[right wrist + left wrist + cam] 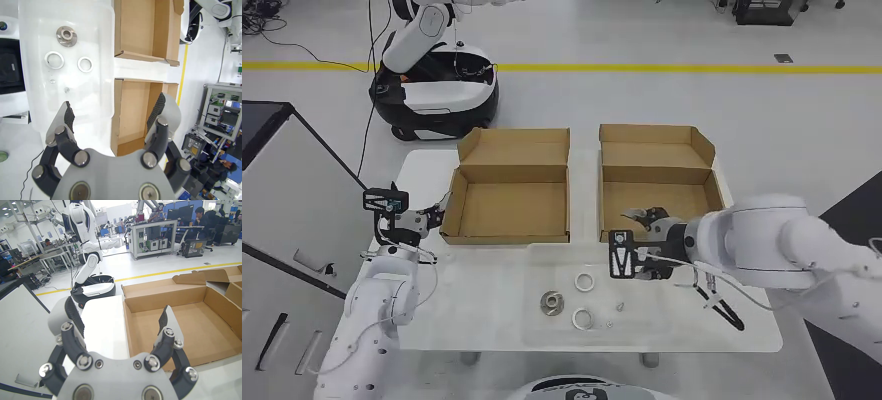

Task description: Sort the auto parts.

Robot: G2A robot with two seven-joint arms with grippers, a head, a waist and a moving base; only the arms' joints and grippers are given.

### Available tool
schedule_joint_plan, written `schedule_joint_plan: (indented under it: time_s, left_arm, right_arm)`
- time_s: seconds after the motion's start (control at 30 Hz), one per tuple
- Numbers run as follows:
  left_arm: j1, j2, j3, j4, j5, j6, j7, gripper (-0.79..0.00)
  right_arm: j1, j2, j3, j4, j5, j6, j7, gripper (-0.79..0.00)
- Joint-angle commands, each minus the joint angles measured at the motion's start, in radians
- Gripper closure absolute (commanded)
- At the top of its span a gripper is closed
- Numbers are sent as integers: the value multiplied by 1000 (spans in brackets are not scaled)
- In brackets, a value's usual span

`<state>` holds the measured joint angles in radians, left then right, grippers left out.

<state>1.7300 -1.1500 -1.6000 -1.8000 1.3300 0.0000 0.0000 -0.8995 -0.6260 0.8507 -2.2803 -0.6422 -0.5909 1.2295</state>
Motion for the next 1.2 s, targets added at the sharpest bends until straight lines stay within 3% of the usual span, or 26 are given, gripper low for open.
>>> schedule_joint_plan:
  time_s: [0.0, 0.27, 0.5, 0.77, 1.17]
  left_arm:
    - [0, 0, 0, 0, 0, 0, 0, -785]
    - [0, 0, 0, 0, 0, 0, 0, -785]
    - [0, 0, 0, 0, 0, 0, 0, -785]
    - [0, 0, 0, 0, 0, 0, 0, -785]
    - [0, 0, 0, 0, 0, 0, 0, -785]
  right_arm:
    - [51, 3, -65, 9, 23, 20, 19, -785]
    - [220, -9, -306, 77, 53, 75, 75, -785]
    - [305, -54, -409, 135, 184, 132, 131, -785]
    - [313, -102, -466, 184, 262, 214, 184, -785]
    - [294, -151, -504, 254, 237, 276, 161, -785]
